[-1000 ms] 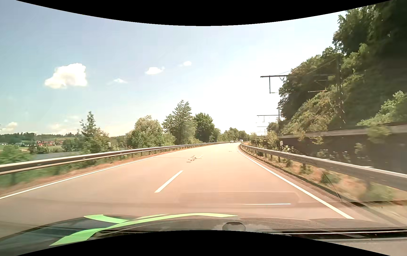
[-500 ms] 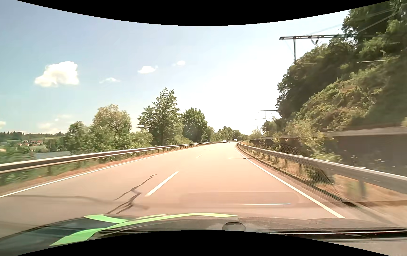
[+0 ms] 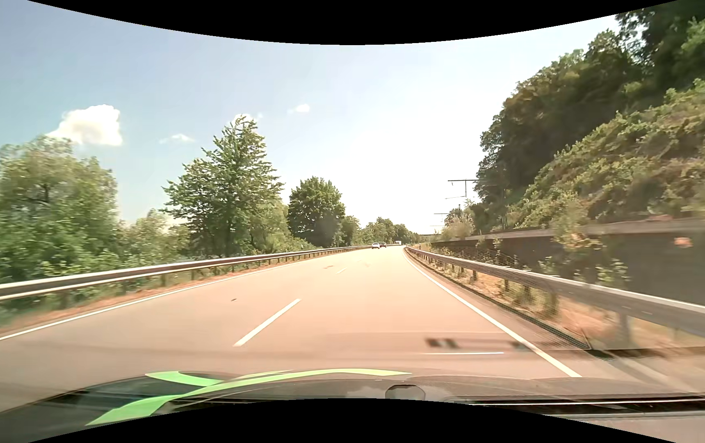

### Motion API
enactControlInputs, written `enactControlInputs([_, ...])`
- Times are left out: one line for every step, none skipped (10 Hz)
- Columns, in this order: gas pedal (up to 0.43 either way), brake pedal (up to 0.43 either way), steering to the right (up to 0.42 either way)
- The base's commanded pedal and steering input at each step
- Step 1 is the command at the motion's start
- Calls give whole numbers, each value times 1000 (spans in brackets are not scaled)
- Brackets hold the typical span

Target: Follow the waypoints while adhering to traffic rules and regulations

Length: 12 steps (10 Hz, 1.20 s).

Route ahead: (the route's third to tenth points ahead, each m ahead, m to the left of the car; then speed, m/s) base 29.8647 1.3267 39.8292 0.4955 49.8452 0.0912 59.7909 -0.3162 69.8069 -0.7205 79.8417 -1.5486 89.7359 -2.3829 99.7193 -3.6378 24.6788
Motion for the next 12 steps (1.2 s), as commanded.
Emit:
enactControlInputs([339, 0, 13])
enactControlInputs([339, 0, 13])
enactControlInputs([339, 0, 13])
enactControlInputs([339, 0, 13])
enactControlInputs([350, 0, 13])
enactControlInputs([350, 0, 12])
enactControlInputs([350, 0, 11])
enactControlInputs([350, 0, 7])
enactControlInputs([350, 0, 4])
enactControlInputs([358, 0, 4])
enactControlInputs([370, 0, 4])
enactControlInputs([370, 0, 4])
